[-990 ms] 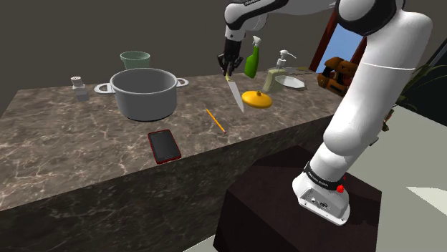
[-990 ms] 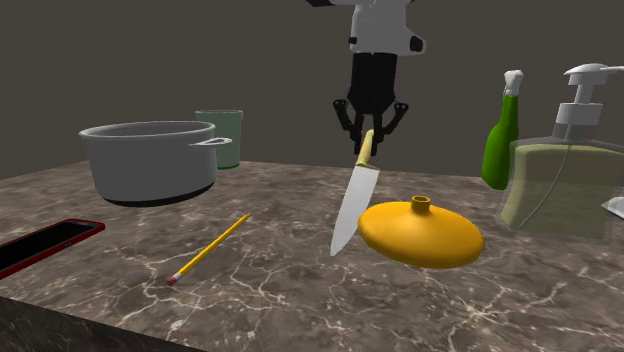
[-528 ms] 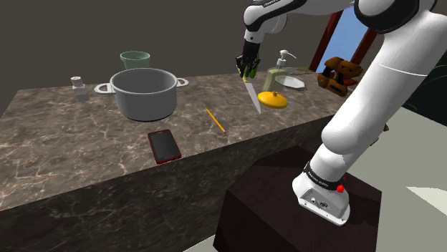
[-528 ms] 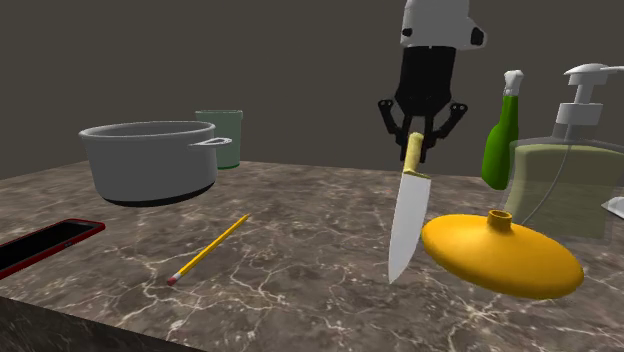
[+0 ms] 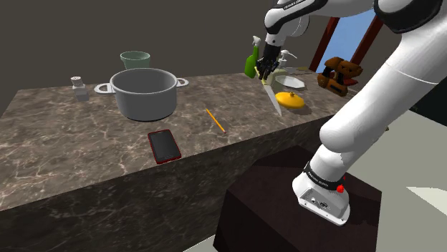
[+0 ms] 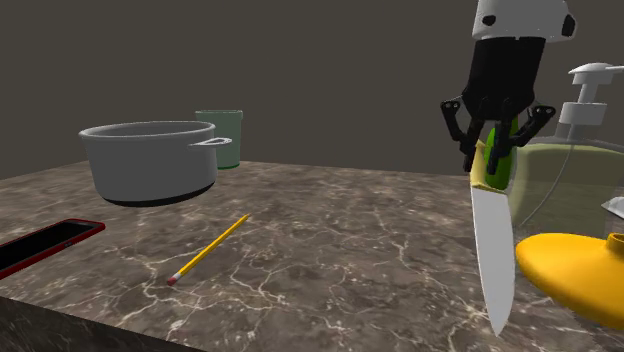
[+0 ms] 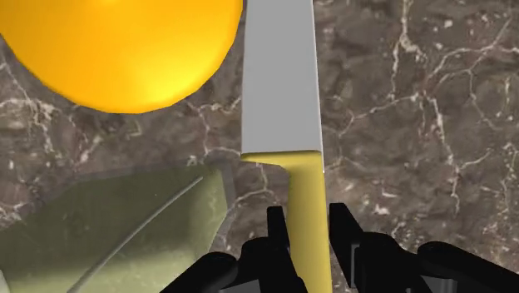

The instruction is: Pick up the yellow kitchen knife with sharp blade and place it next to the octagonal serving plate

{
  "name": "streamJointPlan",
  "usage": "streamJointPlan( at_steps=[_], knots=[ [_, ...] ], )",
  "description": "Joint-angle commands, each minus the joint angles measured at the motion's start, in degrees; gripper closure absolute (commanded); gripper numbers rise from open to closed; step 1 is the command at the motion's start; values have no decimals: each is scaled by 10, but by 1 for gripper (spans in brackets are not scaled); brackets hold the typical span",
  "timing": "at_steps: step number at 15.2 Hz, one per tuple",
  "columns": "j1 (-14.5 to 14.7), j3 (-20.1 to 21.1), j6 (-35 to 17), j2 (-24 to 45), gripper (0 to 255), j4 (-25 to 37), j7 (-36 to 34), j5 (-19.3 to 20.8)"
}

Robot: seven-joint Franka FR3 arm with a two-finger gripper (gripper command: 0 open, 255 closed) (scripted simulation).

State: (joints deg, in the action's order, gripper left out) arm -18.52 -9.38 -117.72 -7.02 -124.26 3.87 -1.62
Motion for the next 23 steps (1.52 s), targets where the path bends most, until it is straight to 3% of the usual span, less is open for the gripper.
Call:
streamJointPlan(
  at_steps=[1, 9, 18, 23],
  knots=[
    [-14, -17, 0, -13, 255, -15, 28, 5],
    [-76, -72, 5, -44, 255, -44, 133, 24],
    [-129, -153, 14, -34, 255, -26, 262, 38],
    [-143, -176, 1, -16, 255, -23, 300, 34]
  ],
)
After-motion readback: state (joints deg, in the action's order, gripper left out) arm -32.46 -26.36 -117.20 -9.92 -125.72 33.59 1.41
